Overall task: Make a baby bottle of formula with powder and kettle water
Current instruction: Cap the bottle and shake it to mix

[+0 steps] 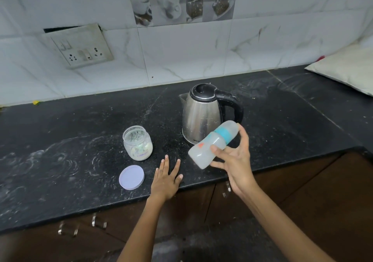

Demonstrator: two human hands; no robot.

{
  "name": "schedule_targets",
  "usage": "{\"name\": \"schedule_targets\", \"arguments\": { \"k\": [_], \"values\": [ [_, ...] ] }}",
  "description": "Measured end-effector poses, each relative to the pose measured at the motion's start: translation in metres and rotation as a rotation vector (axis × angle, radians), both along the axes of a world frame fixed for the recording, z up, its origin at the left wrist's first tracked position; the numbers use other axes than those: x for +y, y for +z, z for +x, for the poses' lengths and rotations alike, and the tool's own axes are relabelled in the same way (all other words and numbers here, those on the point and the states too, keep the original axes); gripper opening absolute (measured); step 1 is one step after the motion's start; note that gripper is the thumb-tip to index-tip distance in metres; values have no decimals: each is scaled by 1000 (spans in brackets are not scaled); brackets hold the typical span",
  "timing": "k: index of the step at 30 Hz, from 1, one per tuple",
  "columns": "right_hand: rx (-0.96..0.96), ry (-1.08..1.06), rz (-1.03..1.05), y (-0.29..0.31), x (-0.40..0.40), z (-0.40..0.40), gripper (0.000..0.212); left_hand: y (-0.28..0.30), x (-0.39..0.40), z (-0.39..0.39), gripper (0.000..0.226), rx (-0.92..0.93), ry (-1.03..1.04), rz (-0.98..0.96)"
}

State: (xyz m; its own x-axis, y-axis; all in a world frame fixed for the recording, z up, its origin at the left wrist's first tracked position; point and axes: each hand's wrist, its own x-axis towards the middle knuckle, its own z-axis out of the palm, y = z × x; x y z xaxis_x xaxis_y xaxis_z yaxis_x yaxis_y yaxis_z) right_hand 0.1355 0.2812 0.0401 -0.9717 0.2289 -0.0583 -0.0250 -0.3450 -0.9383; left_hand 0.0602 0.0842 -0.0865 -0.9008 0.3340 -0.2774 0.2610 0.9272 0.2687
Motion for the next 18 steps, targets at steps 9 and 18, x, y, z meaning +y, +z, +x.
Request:
{"name": "schedule_targets", "arguments": {
  "k": [9, 18],
  "values": [
    [-44, -77, -14, 0, -9, -3, 97, -1, 0, 0, 58, -2, -2, 2],
    [-191, 238, 110, -4, -17, 11, 90, -1, 0, -2, 66, -34, -20, -48]
  ]
}}
